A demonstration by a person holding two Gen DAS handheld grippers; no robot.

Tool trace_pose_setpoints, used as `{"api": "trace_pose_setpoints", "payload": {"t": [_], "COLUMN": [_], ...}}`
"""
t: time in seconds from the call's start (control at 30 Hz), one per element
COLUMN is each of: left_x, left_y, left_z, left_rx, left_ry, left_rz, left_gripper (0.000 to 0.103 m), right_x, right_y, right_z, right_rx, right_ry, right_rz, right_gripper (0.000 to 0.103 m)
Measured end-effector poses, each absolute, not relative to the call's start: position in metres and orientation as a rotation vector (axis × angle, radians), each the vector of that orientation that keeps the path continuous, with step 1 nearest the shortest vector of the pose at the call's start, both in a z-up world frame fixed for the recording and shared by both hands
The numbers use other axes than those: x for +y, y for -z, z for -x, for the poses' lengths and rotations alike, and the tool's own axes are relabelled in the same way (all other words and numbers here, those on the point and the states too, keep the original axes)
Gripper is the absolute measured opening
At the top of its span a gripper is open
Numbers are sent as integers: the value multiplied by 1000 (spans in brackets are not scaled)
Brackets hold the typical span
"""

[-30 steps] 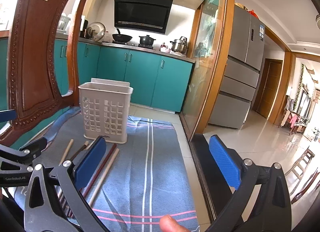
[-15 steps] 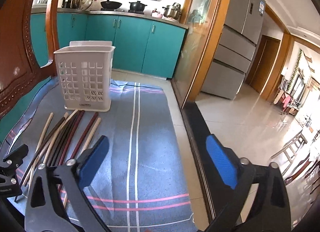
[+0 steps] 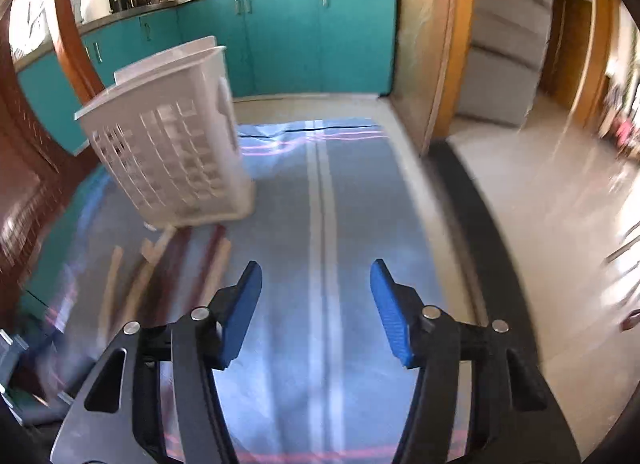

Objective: Organize utensils
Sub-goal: 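Lower both tools toward the row of chopsticks in front of the caddy, then position the right gripper over a light wooden chopstick while the left gripper aligns over a dark chopstick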

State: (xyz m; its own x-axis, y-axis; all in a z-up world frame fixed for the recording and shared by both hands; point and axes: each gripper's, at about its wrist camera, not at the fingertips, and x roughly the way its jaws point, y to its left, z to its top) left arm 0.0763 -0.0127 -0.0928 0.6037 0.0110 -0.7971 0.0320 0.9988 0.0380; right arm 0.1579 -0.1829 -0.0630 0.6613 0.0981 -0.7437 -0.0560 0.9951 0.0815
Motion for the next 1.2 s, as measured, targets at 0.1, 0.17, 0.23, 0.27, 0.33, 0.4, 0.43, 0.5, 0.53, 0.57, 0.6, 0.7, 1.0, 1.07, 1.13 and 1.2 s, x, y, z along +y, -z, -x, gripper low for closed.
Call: {"api": "trace_pose_setpoints", "payload": {"t": [0.1,0.17,0.23,0.27,0.33,0.4,0.43,0.5,0.53,0.57,0.6,0.7,1.0,1.07,1.13,1.2], "left_x": [-8,-3,0,1,2,2,1,2,2,2,2,6,38,40,40,41], "left_y": [100,105,111,115,119,120,121,121,122,122,122,122,121,121,119,116], "left_z": [-84,-89,-94,-97,-102,-108,-110,-113,-114,-115,-115,-120,-124,-127,-131,-137], "left_rx": [953,976,992,1003,1016,1016,1016,1014,1013,1012,1011,1008,983,982,980,985], "left_ry": [20,12,7,1,-2,-3,-4,-6,-7,-7,-8,-11,-33,-14,1,38], "left_rz": [-20,-5,3,5,9,13,14,16,17,19,23,57,272,301,294,311], "left_gripper": [47,43,43,43,43,44,44,45,45,45,45,45,27,26,26,26], "right_x": [-155,-138,-127,-124,-120,-118,-118,-116,-115,-116,-116,-118,-151,-151,-150,-147], "right_y": [67,75,88,93,100,107,107,108,111,113,114,112,95,91,89,88], "right_z": [-180,-189,-193,-193,-196,-198,-198,-198,-199,-198,-196,-192,-186,-186,-186,-187], "right_rx": [884,909,949,967,1002,1029,1024,1027,1049,1045,1043,1053,1056,1057,1061,1071], "right_ry": [-134,-139,-148,-149,-149,-150,-162,-168,-166,-171,-179,-194,-154,-168,-179,-191], "right_rz": [-14,20,37,43,52,58,50,57,70,69,71,87,-3,-22,-37,-49], "right_gripper": [57,56,53,51,48,45,42,24,9,5,4,1,1,1,1,1]}}
